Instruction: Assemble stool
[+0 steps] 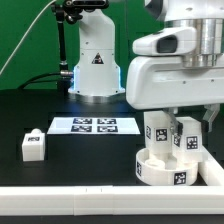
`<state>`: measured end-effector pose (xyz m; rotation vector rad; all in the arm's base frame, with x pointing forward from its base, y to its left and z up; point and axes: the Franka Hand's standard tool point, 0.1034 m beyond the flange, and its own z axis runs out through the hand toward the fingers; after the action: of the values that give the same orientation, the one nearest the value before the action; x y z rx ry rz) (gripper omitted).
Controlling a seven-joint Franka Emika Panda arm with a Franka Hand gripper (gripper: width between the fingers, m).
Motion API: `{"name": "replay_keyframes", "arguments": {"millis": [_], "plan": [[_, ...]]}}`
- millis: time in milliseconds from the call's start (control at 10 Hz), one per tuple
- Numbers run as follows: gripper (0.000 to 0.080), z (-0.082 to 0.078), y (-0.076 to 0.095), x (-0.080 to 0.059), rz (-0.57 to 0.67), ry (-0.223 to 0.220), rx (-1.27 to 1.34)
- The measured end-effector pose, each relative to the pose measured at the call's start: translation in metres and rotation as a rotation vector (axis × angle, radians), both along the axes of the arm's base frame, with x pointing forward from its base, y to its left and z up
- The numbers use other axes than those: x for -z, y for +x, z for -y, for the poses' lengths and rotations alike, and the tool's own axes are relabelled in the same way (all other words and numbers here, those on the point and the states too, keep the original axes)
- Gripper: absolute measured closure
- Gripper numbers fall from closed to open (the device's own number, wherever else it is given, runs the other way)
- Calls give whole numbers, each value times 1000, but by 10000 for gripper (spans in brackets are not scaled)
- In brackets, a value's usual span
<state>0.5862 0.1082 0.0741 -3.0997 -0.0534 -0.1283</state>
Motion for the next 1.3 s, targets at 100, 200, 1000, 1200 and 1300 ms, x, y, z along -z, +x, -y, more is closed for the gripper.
{"name": "replay_keyframes", "arguments": {"millis": [100, 200, 1000, 1200, 1300], "plan": [[461, -1, -2, 1, -6, 11, 114], [461, -1, -2, 1, -10, 28, 227], [459, -6, -2, 1, -48, 103, 906], [459, -6, -3, 1, -59, 119, 1045], [459, -6, -3, 1, -63, 125, 1082]]}}
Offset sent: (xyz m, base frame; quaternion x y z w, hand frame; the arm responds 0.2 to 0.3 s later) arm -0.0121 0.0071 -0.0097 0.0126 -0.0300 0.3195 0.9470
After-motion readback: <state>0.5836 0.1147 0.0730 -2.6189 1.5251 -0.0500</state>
